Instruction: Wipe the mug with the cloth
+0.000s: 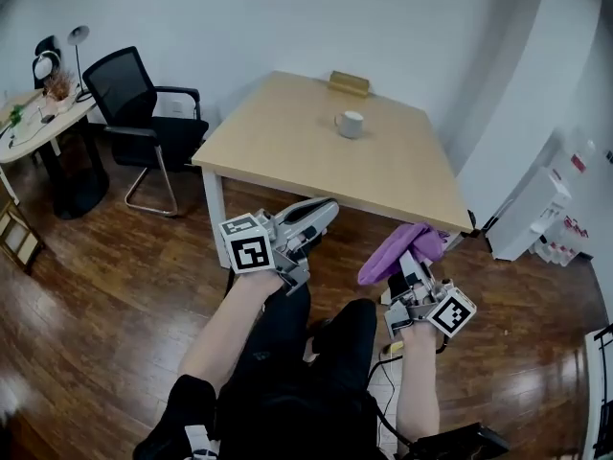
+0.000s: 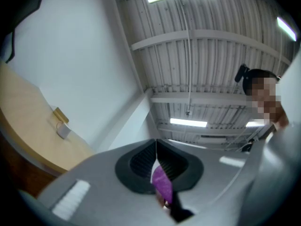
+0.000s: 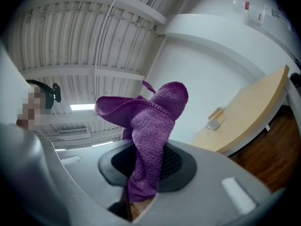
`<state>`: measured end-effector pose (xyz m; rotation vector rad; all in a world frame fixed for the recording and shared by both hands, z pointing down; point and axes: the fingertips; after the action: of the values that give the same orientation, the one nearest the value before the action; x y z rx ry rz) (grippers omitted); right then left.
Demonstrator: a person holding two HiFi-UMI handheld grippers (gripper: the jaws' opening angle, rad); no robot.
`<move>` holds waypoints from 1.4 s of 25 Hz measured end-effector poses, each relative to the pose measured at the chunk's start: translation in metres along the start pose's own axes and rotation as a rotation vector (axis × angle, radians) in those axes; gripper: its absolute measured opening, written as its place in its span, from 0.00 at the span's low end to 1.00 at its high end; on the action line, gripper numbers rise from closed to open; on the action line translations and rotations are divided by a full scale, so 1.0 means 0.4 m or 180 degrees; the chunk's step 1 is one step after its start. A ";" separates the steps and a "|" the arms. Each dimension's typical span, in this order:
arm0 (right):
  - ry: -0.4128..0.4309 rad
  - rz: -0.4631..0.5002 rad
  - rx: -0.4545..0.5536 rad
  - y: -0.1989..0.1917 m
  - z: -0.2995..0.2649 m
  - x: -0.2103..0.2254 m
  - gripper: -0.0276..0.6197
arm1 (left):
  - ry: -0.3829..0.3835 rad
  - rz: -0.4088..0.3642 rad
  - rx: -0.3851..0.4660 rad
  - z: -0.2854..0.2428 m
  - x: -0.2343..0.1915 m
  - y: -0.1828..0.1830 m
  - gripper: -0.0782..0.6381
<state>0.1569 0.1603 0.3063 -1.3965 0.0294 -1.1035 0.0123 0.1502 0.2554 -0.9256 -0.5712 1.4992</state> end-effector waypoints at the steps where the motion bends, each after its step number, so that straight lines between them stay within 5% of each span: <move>1: -0.0013 -0.0001 0.0017 0.000 0.003 0.006 0.18 | -0.0007 0.0025 -0.0021 -0.006 -0.005 -0.008 0.12; 35: 0.0011 0.0437 0.0095 0.013 0.000 0.011 0.18 | 0.0239 0.0067 -0.0037 -0.002 -0.046 -0.043 0.11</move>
<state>0.1626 0.1564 0.3048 -1.3458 0.1094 -0.9887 0.0223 0.1348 0.2727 -0.9955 -0.5175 1.4747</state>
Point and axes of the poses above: the fingertips, and each gripper's own axes: z backward along the fingers, x to its right, y out of its top, and after that the axes turned 12 degrees about -y, right-handed
